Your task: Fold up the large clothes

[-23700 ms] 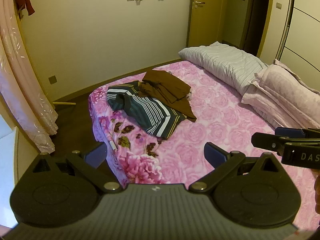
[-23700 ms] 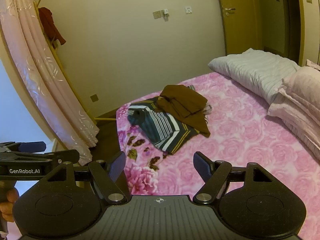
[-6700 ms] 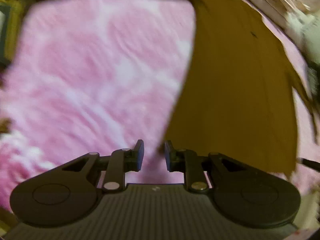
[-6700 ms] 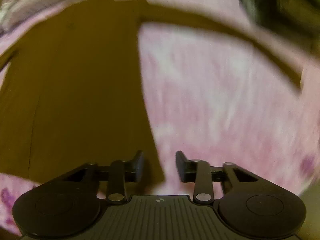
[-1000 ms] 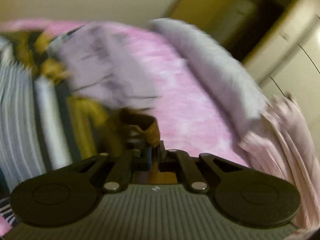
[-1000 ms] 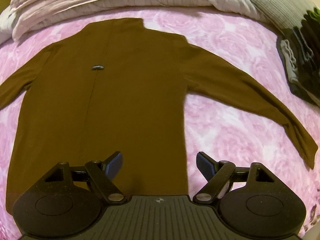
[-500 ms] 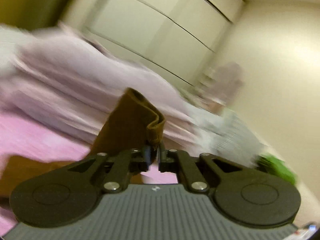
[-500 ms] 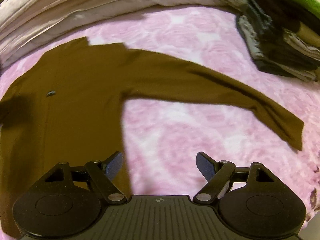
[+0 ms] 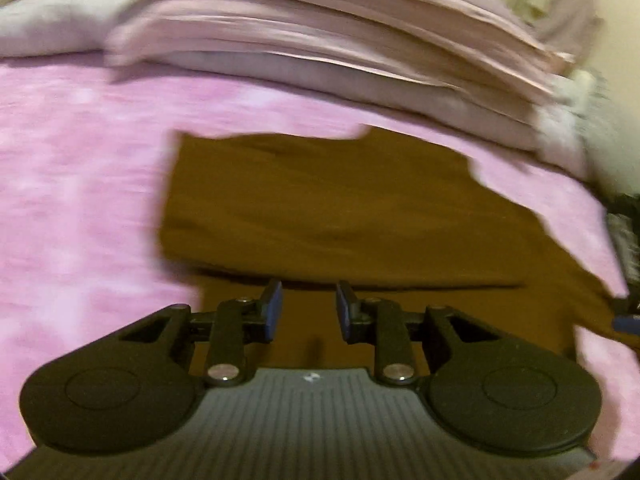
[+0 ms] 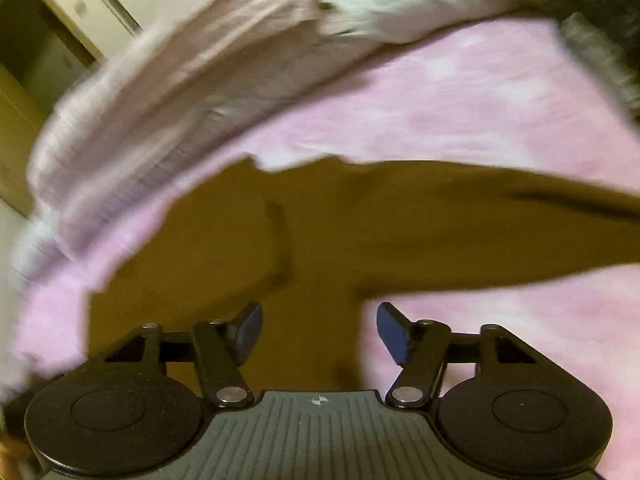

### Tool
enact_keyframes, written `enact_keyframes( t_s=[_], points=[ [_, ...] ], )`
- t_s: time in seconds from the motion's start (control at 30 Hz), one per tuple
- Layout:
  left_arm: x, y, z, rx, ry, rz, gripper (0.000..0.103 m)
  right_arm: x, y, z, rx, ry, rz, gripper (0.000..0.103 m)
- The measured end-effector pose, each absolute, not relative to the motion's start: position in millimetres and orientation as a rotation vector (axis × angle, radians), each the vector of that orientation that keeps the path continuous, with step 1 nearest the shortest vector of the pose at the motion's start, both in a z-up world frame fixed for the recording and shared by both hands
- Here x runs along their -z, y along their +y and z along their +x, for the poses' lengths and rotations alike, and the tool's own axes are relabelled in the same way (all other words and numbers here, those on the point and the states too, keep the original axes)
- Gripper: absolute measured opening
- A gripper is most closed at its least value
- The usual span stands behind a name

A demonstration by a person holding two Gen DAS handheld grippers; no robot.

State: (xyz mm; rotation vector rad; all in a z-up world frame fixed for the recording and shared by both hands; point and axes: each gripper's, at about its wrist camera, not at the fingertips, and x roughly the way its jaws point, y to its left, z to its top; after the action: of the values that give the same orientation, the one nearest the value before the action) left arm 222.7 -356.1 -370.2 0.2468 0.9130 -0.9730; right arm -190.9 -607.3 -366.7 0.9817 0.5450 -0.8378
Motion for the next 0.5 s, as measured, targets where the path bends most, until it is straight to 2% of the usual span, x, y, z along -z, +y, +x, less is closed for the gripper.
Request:
enact_keyframes(
  t_s=[0.1,0.23,0.3,0.37,0.5],
  points=[
    [369.8,-340.9,248.6,0.903,0.895,0.252,0.024,401.8,-629.2,-159.7,0.768,0.431,1.145,0.058],
    [370.5,-331.7,254.3,0.91,0.898,0.239,0.024,444.5,-649.4,-125.8,0.856,0.437,1.235,0.051],
    [375.7,-336.0,251.4,0.935,0.914,0.249,0.024,442.4,-651.9,-116.1,0.888,0.382,1.2,0.002],
    [382.9,-340.1,246.4,0.966,0.922,0.267,0.024,426.7,-652.7,-104.5,0.866,0.384,1.131,0.001],
    [392.7,-359.4,236.6,1.033,0.894,0.293,0.024,357.9,-634.2,-111.0,0.868,0.229,0.888,0.001]
  ],
)
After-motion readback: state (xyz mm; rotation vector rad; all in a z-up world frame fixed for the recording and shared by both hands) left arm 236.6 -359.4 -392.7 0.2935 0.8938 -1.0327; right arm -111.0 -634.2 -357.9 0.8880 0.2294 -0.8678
